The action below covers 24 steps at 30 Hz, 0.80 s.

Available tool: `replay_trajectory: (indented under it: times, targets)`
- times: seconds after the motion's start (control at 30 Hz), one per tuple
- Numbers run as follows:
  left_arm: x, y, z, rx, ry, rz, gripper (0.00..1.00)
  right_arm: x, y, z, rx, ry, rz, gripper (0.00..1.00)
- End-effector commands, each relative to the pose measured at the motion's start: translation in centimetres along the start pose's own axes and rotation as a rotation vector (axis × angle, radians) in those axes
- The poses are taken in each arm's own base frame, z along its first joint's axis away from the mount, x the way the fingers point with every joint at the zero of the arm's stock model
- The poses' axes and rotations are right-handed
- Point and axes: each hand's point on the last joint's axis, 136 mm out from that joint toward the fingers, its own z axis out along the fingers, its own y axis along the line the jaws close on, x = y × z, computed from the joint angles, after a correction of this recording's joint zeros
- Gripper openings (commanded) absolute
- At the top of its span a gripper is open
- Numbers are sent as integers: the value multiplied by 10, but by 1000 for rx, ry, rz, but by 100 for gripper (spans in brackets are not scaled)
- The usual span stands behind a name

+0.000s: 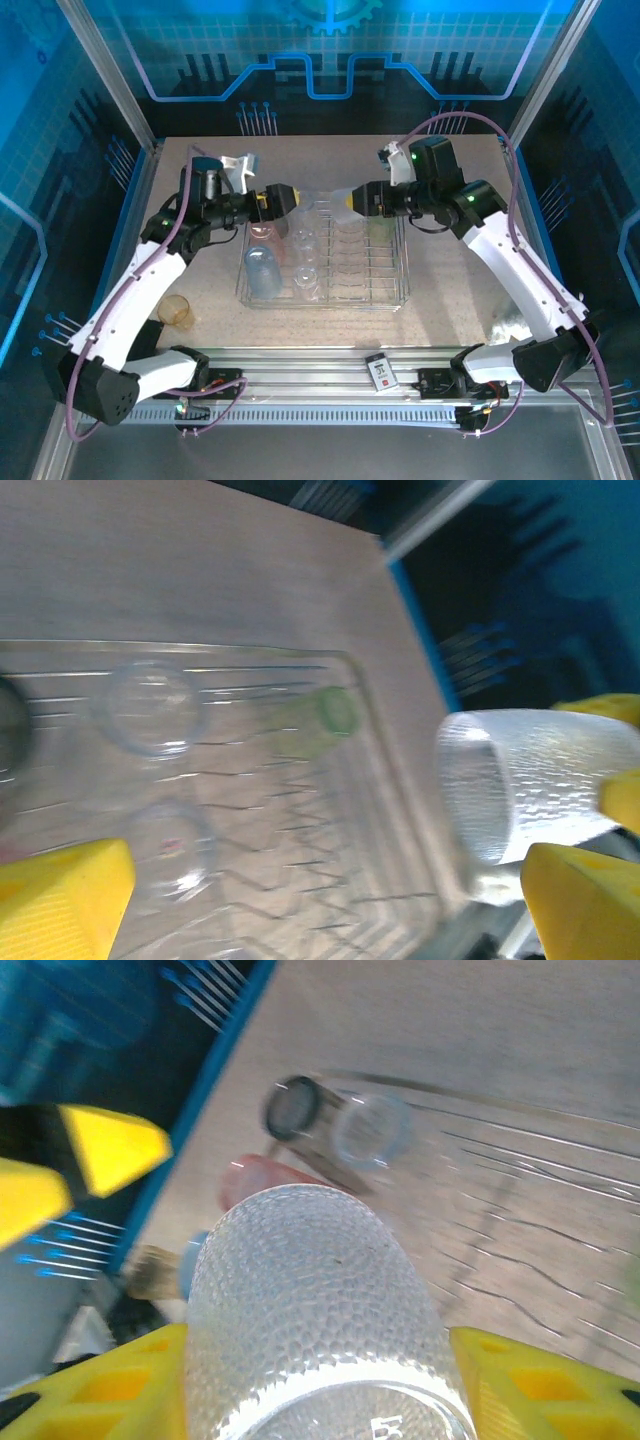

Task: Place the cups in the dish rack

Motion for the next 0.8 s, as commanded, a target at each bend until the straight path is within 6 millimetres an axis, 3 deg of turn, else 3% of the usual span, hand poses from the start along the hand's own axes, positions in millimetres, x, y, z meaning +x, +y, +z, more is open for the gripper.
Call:
replay_trajectory:
  times: [0.0,0.17,0.53,0.77]
  targets:
    - [3,47,-30,-313,-23,131,99,27,-42,-18,242,107,-74,38]
    - [10,74,-44,-457,-34,132,99,47,-63,-14,339,181,-97,37]
    - [17,87,-54,-515,-56,89,99,88,-96,15,551,411,-224,35]
    - [22,98,-61,-556,-64,59,99,93,-108,42,609,462,-284,35]
